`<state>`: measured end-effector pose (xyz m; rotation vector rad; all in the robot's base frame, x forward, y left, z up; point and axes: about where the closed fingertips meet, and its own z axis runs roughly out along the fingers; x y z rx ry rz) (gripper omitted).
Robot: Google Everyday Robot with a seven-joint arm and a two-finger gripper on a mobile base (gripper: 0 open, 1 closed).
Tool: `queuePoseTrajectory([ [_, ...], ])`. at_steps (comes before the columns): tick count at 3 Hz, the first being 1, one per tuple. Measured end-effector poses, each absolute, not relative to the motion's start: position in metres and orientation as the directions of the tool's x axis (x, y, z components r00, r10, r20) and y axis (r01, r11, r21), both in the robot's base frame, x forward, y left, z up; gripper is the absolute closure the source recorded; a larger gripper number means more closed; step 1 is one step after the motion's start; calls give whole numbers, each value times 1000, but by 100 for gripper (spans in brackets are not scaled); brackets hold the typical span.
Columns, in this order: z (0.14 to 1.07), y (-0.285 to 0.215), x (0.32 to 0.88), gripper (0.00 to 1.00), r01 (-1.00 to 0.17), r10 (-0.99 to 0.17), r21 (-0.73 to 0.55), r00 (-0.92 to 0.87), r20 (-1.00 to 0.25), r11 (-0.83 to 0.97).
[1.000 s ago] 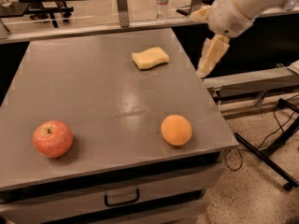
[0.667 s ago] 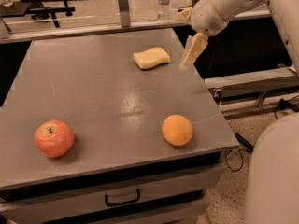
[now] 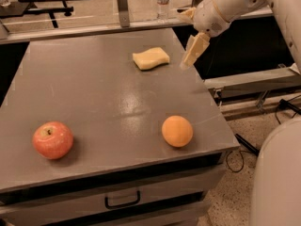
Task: Pick sponge
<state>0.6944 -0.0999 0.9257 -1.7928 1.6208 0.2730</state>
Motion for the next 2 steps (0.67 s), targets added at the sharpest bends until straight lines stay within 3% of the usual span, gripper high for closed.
queuePoseTrajectory([
  [2, 891, -94, 722, 0, -924, -710, -297, 42, -703, 240],
])
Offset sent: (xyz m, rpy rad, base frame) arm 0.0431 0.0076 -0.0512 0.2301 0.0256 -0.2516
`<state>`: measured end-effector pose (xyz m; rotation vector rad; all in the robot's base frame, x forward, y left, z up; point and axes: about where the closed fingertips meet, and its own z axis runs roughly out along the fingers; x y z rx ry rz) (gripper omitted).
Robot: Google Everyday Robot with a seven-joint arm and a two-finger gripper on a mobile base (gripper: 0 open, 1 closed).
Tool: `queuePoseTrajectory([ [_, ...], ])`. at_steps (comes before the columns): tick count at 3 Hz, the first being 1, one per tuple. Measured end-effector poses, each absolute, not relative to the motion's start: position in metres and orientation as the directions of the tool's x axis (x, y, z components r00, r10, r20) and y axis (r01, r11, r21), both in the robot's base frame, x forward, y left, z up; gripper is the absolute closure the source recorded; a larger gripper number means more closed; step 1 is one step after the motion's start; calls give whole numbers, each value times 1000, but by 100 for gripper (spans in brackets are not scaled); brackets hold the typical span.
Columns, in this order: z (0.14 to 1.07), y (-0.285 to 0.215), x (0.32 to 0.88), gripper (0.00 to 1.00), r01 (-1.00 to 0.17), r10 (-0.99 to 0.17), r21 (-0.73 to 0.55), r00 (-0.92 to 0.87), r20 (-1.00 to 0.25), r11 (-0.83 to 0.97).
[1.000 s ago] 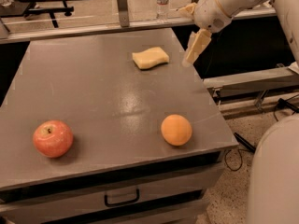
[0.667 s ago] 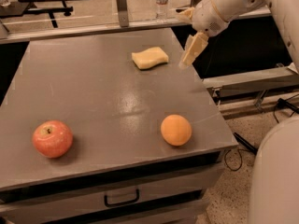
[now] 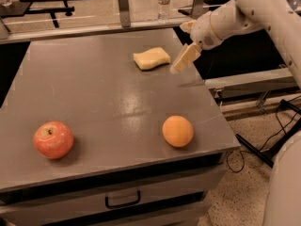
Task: Pick sponge
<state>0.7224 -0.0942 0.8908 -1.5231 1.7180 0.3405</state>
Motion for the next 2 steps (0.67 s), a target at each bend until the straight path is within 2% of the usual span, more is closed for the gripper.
queuePoseTrajectory([
  [2, 850, -81, 757, 0, -907, -639, -249, -28, -768, 339],
])
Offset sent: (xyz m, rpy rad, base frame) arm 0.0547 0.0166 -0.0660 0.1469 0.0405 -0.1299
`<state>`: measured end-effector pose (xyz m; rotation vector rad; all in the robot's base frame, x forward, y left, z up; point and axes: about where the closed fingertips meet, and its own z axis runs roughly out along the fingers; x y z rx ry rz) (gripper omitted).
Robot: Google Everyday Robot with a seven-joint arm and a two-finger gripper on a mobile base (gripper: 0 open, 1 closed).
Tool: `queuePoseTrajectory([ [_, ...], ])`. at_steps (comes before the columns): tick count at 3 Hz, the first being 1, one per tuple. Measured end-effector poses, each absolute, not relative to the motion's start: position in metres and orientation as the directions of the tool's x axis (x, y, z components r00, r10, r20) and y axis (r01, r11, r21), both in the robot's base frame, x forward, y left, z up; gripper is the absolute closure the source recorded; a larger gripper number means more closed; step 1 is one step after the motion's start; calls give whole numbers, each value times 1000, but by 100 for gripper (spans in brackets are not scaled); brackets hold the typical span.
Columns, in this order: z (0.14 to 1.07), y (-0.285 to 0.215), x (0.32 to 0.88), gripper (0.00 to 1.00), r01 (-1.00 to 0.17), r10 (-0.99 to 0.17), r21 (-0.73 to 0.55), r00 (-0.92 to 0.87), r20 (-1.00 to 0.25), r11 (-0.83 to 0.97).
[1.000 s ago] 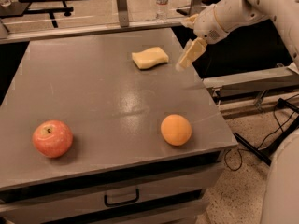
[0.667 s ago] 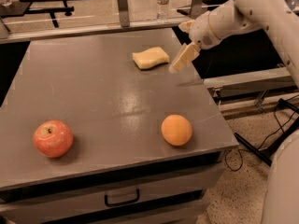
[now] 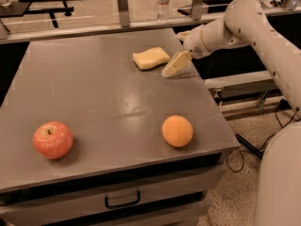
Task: Pick sponge
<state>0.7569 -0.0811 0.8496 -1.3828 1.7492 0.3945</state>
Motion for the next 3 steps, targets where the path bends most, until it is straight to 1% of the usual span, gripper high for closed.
queuePoseTrajectory([
  [1, 835, -76, 767, 7, -904, -608, -222, -51, -792, 365],
  [2, 832, -72, 770, 31, -905, -588, -207, -56, -807, 371],
  [3, 834, -72, 770, 54, -905, -588, -207, -56, -807, 371],
])
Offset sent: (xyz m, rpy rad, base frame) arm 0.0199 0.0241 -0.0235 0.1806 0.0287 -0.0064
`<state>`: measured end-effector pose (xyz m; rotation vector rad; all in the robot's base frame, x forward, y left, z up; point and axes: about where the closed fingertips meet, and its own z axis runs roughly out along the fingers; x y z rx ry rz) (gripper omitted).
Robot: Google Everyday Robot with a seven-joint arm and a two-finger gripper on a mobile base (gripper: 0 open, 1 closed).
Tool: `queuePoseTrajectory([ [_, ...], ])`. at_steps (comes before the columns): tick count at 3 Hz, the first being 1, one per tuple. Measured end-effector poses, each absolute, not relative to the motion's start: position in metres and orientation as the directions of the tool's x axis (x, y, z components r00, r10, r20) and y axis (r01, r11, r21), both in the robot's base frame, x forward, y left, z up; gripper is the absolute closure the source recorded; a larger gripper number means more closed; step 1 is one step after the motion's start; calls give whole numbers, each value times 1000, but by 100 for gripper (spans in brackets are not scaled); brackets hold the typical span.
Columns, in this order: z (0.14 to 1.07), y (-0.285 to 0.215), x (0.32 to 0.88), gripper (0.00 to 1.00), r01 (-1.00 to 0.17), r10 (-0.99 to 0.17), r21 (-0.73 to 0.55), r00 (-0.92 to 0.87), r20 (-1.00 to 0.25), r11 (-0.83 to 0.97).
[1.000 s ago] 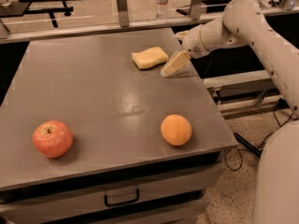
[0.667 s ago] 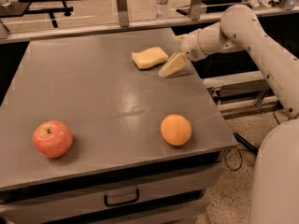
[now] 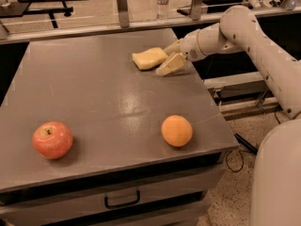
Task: Pick sponge
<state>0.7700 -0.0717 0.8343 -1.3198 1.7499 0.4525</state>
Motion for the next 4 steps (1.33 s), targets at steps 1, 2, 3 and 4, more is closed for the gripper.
queuePoseTrajectory([
  [1, 835, -72, 770, 77, -905, -587, -207, -56, -807, 371],
  [2, 835, -72, 770, 99, -905, -587, -207, -56, -807, 371],
  [3, 836, -72, 770, 100, -905, -587, -207, -56, -808, 371],
  [4, 837, -72, 770, 100, -905, -587, -207, -55, -808, 370],
])
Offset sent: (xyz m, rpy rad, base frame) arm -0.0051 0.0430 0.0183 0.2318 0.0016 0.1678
